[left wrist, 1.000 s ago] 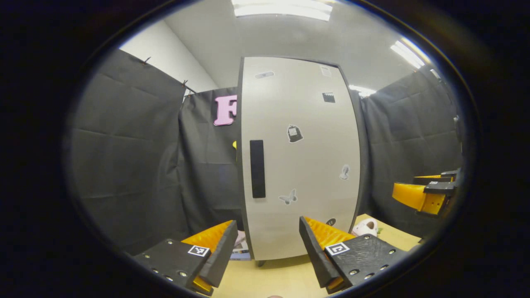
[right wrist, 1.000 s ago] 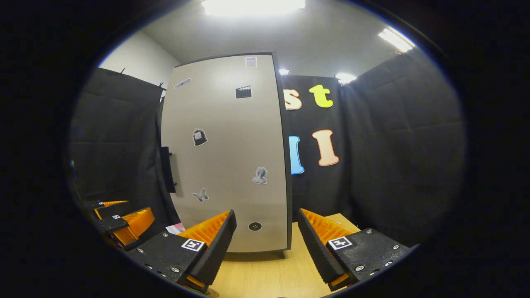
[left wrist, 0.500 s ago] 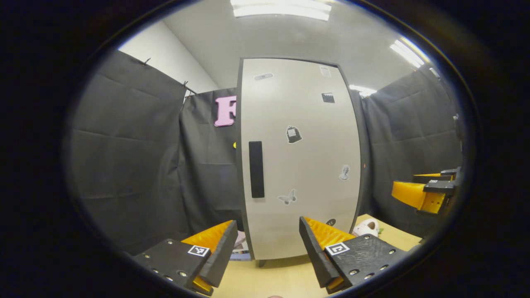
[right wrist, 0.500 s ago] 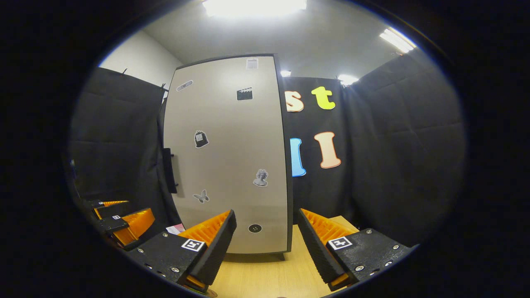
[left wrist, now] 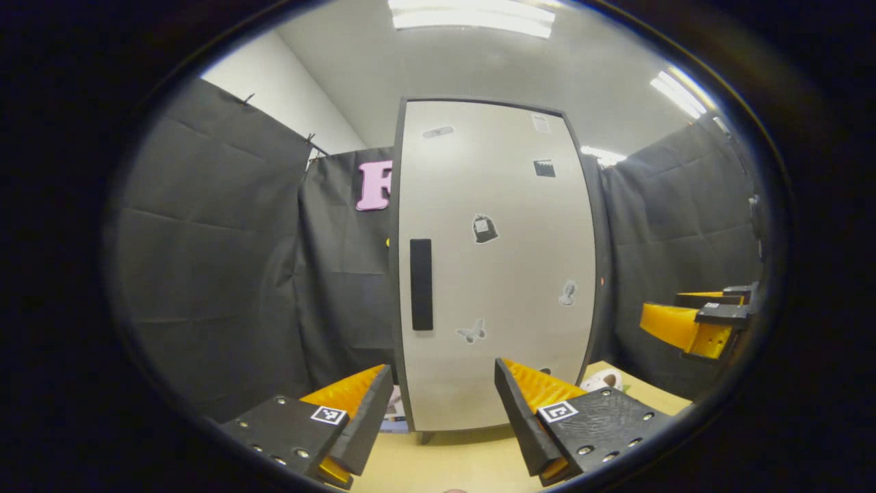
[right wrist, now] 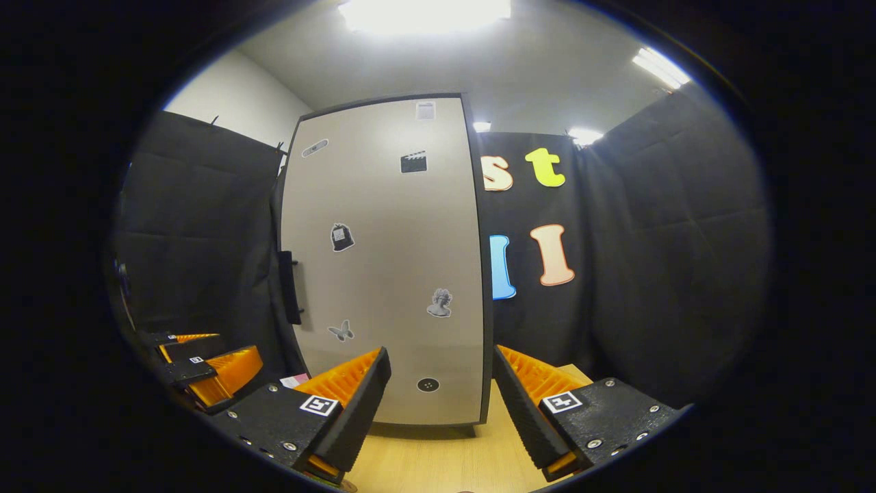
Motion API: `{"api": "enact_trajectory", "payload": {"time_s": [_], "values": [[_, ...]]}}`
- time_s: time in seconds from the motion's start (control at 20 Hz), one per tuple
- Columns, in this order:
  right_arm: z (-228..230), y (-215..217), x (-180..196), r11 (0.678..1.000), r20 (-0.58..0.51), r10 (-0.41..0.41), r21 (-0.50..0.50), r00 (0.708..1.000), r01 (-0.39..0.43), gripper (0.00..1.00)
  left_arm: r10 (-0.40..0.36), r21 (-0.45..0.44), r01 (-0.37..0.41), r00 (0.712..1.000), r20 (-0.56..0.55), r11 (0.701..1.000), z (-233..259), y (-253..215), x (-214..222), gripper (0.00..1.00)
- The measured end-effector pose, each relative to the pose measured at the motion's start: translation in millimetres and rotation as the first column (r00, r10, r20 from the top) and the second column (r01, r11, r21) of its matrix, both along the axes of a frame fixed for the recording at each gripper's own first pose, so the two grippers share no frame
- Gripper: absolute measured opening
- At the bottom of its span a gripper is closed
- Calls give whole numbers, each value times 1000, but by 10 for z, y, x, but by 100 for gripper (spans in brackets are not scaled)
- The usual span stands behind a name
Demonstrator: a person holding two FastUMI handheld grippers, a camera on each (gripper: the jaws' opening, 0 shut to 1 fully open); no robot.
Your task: Open the cabinet door with the right hand, grasp the bottle in the cabinet with the left hand and place it on the coaster, then close the cabinet door with the right hand.
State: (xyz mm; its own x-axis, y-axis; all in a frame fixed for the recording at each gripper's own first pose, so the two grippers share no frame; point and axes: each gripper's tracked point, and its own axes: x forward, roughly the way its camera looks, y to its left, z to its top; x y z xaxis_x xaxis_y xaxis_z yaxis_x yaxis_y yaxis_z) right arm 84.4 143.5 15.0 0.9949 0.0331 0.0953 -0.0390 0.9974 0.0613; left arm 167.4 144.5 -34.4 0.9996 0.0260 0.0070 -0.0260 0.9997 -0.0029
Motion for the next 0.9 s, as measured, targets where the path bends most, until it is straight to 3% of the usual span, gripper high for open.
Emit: {"api": "enact_trajectory", "payload": {"time_s": [0.25,0.6,0.85,0.9], "values": [[-23,39,3,999,19,28,-32,999,-27,93,-35,-18,35,999,22,999,17,-82,34,90],[-54,247,25,990,20,128,-61,992,-127,93,3,15,-3,999,45,1000,45,-110,-96,85],[-117,233,41,985,17,166,-43,986,-165,93,25,19,-26,997,72,999,115,-208,-227,89],[-134,217,39,984,15,173,-42,985,-172,91,36,24,-38,996,85,999,159,-222,-260,85]]}}
